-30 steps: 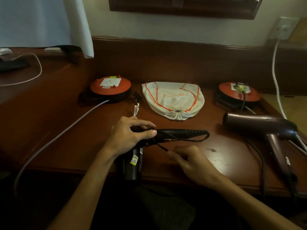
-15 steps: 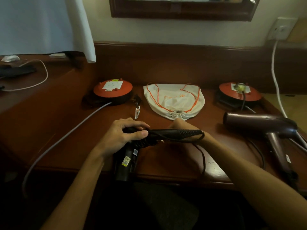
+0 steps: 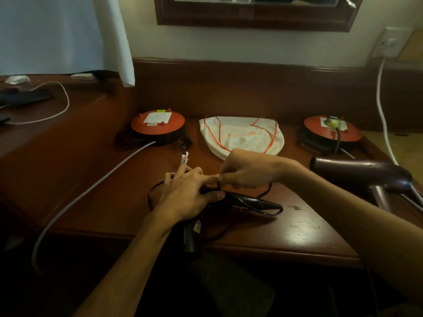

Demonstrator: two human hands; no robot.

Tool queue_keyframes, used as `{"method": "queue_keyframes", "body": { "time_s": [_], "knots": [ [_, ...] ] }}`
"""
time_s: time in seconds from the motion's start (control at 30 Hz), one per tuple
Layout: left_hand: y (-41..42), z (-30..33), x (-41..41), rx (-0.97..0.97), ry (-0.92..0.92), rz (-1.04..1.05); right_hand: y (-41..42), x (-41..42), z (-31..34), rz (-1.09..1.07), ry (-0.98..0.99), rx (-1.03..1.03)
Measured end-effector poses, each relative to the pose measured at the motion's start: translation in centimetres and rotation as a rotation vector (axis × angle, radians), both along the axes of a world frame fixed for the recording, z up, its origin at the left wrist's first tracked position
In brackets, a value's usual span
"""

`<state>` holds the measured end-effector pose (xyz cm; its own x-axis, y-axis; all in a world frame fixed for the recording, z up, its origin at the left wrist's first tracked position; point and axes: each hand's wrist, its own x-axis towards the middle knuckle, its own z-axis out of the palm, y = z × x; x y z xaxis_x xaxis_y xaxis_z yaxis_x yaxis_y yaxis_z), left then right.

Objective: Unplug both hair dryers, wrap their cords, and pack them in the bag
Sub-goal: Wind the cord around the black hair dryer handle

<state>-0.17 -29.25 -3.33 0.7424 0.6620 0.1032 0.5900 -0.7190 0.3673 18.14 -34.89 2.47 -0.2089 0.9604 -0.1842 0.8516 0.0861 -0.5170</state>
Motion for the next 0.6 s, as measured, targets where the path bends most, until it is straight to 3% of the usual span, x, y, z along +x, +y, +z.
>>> {"method": "queue_keyframes", "body": {
  "time_s": [0.13, 0.23, 0.43, 0.6],
  "knots": [
    [0.3, -0.3, -0.4, -0.06, -0.075, 0.031, -2.7, 0.7, 1.4, 0.016, 0.157, -0.178],
    [0.3, -0.6, -0.8, -0.068, -0.206, 0.09, -4.4, 0.9, 1.7, -0.041, 0.168, -0.139],
    [0.0, -1.2, -1.0, -0.07, -0.315, 0.167, -8.1, -0.5, 0.7, -0.063, -0.156, 0.048],
    [0.4, -1.6, -1.3, -0.117, -0.365, 0.17, -9.2, 0.3, -1.1, -0.285, -0.264, 0.32]
  ]
}}
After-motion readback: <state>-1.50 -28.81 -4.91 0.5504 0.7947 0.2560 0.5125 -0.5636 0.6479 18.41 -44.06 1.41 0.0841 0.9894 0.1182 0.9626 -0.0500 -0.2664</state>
